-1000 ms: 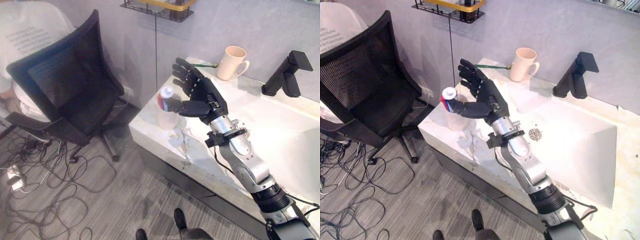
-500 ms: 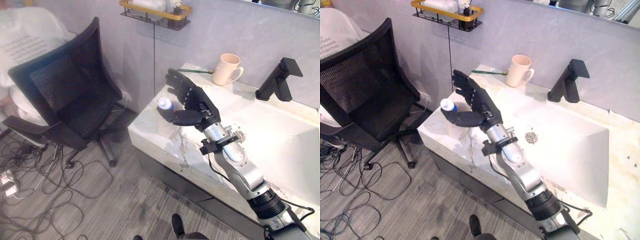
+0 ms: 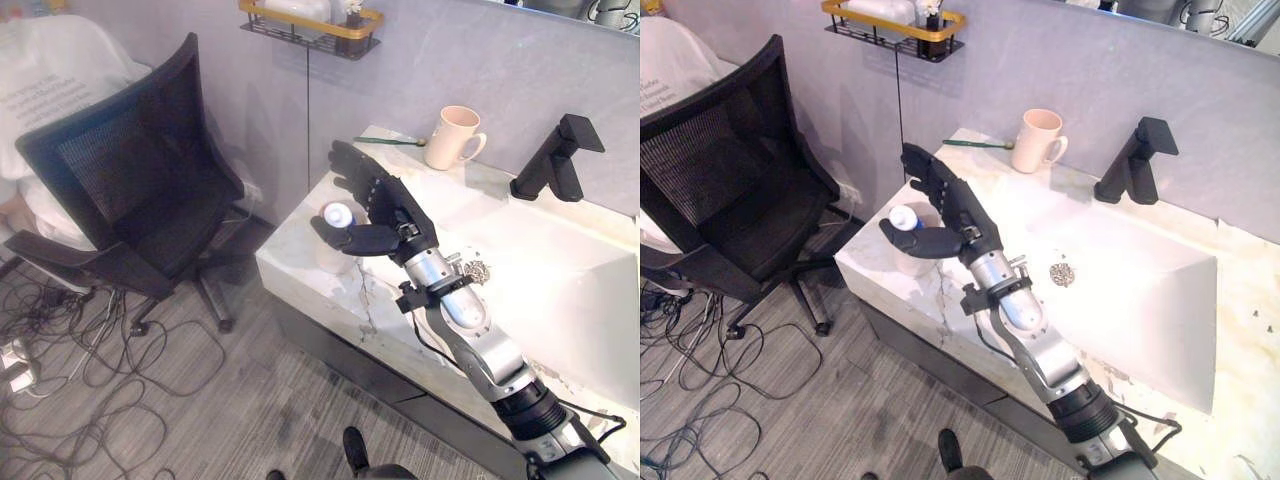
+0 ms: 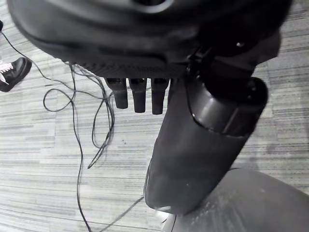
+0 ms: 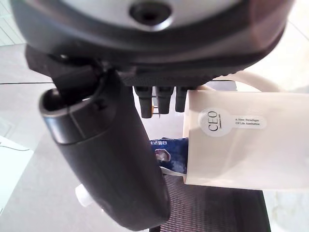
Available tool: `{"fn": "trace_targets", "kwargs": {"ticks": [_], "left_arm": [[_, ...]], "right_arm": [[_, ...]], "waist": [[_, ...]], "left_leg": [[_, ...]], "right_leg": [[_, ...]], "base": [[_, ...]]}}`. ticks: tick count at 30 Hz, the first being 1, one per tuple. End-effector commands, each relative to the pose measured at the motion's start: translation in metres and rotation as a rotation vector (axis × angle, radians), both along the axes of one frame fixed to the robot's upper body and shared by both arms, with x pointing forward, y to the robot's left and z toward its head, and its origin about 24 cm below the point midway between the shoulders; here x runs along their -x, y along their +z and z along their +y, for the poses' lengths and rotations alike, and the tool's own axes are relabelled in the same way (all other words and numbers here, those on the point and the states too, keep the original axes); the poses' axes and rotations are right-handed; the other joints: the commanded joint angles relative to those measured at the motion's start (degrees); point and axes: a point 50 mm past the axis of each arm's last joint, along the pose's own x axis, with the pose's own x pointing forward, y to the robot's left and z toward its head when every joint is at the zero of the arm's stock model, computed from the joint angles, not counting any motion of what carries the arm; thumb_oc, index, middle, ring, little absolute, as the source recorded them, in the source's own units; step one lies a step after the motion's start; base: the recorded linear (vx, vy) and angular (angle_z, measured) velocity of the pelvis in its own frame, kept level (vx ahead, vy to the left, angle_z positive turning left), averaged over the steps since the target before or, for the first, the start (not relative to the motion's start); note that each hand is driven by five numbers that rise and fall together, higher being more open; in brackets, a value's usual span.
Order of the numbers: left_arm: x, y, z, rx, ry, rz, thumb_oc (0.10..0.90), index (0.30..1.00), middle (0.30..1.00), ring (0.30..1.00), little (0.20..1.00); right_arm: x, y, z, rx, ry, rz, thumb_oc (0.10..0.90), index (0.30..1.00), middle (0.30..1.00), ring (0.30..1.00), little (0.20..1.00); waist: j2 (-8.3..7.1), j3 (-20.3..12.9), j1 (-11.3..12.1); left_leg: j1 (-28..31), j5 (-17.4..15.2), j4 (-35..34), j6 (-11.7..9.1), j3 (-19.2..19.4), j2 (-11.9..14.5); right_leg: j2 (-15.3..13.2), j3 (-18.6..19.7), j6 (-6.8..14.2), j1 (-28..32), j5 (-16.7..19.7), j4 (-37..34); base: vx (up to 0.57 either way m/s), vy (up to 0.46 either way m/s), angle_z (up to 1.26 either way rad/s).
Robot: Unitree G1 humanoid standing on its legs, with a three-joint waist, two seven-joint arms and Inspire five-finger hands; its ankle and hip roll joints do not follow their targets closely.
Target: Organize the bathroom.
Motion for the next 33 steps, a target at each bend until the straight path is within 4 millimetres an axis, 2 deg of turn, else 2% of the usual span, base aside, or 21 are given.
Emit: {"fn": "trace_targets", "kwargs": {"ticks": [1,33], "left_arm": [[0.023,-0.001,0.011,-0.046,-0.019,0.077,0.8,0.9,0.9,0.9,0.9],[0.049,-0.002,0.01,-0.09,-0.132,0.148,0.8,0.9,0.9,0.9,0.9]], "right_arm": [[0.008,0.036,0.01,-0.138,0.043,-0.222,0.8,0.9,0.9,0.9,0.9],[0.008,0.014,0.009,-0.043,-0.053,-0.152,0.8,0.9,0.9,0.9,0.9]], "waist": [[-1.9,-1.2,-0.6],[-4.42,-4.5,1.0]], "left_leg": [[-3.3,-0.2,5.7,-2.8,1.0,3.9],[-1.3,-1.0,5.7,-2.7,0.5,3.8]], "right_leg": [[-3.6,6.7,7.7,-1.0,-1.4,1.5],[-2.6,5.9,7.6,1.3,-1.4,1.2]], "base": [[0.0,0.0,0.0],[0.0,-0.003,0.0]]}}
